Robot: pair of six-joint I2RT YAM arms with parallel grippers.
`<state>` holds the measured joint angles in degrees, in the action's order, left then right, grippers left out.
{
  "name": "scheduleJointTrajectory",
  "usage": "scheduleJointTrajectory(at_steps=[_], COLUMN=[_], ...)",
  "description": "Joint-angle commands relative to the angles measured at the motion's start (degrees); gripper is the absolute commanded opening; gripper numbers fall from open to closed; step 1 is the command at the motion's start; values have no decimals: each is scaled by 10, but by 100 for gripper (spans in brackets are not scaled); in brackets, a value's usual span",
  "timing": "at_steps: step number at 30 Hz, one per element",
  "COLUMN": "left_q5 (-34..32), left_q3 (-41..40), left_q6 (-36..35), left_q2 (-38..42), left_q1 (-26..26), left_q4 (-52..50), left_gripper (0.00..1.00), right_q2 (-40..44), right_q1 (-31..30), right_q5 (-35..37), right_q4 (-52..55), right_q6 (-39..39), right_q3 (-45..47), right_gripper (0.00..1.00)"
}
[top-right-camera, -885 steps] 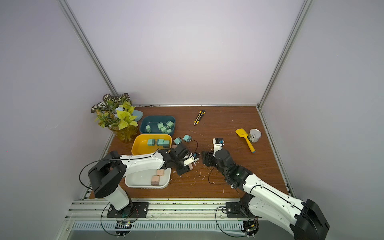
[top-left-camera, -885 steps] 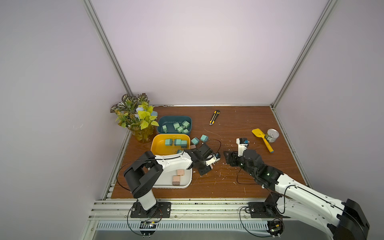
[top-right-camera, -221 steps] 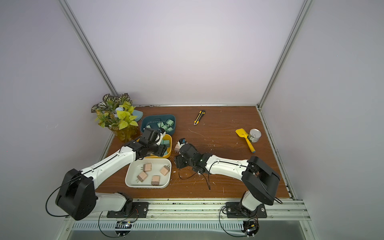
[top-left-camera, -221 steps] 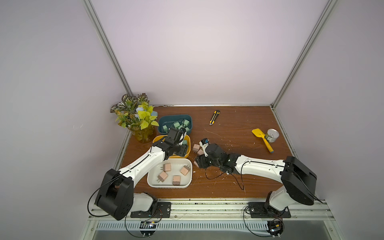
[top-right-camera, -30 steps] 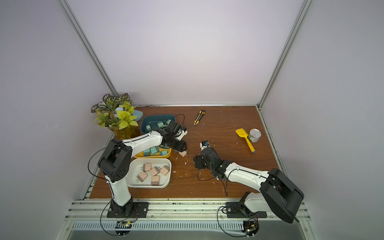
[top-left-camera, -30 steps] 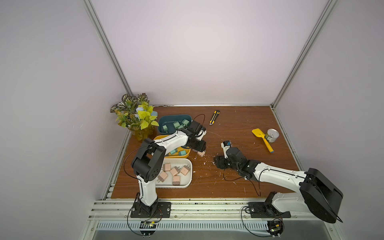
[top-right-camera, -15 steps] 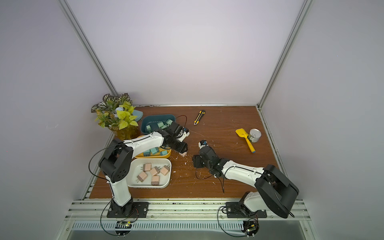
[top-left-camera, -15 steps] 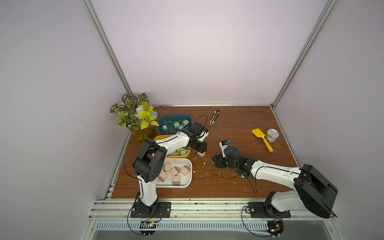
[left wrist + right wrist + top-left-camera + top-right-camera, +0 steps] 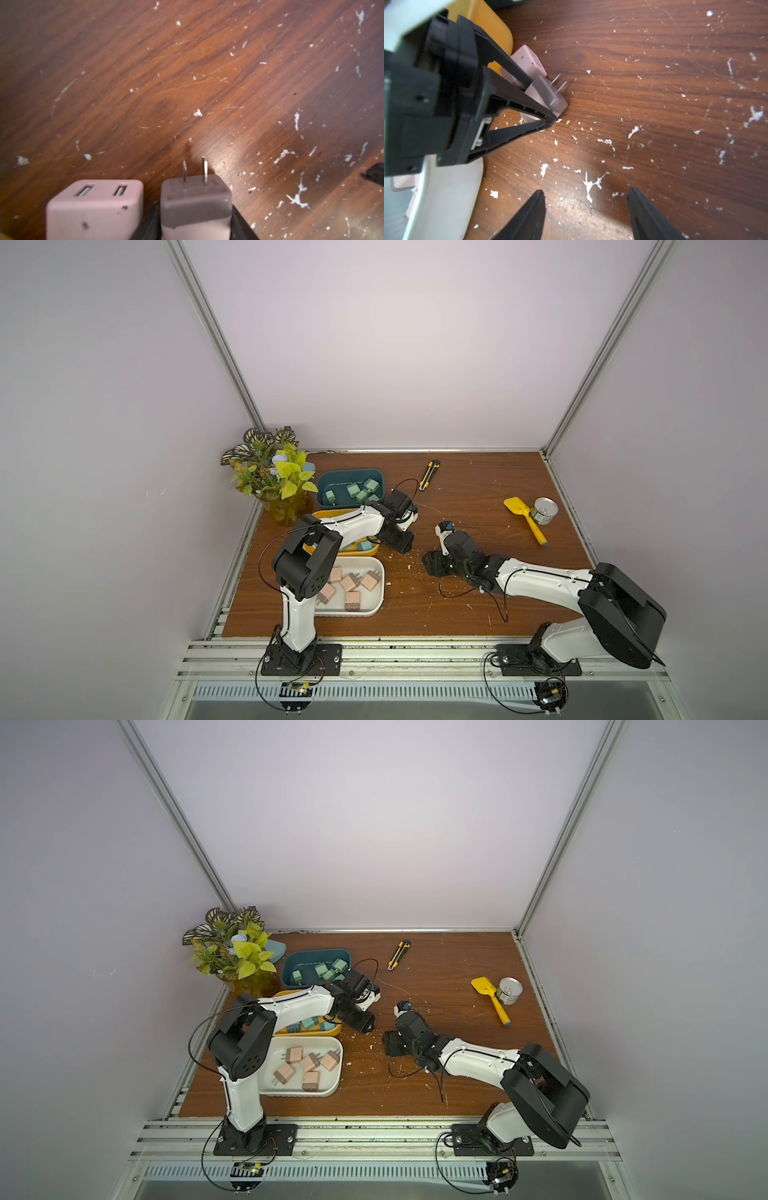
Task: Place the plugs by color into the storage box
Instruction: Pick up the plug from the center of the board.
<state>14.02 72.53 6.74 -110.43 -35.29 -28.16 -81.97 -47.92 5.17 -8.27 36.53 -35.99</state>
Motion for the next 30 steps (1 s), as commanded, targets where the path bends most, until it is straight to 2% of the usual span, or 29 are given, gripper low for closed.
scheduleJointTrajectory(at_steps=[1, 7, 17, 23, 30], left_q5=[-14, -19, -22, -14, 23], left_q3=[10, 12, -17, -66, -96], left_q6=[-6, -4, 20, 55, 71], left_q2=[-5, 4, 66, 112, 180], left_q1=[-5, -5, -5, -5, -5], left_q4=[-26, -22, 41, 84, 60], left_gripper=[48, 42, 30, 30, 30], right_q2=[2, 18, 71, 97, 133], right_q1=[1, 1, 0, -10, -18], right_q5=[-13, -20, -29, -27, -24], right_q4=[-13, -32, -54, -32, -40], right_q6=[8, 9, 14, 5, 9], right_q3=[-22, -6, 29, 31, 51], right_gripper=[68, 68, 67, 65, 64])
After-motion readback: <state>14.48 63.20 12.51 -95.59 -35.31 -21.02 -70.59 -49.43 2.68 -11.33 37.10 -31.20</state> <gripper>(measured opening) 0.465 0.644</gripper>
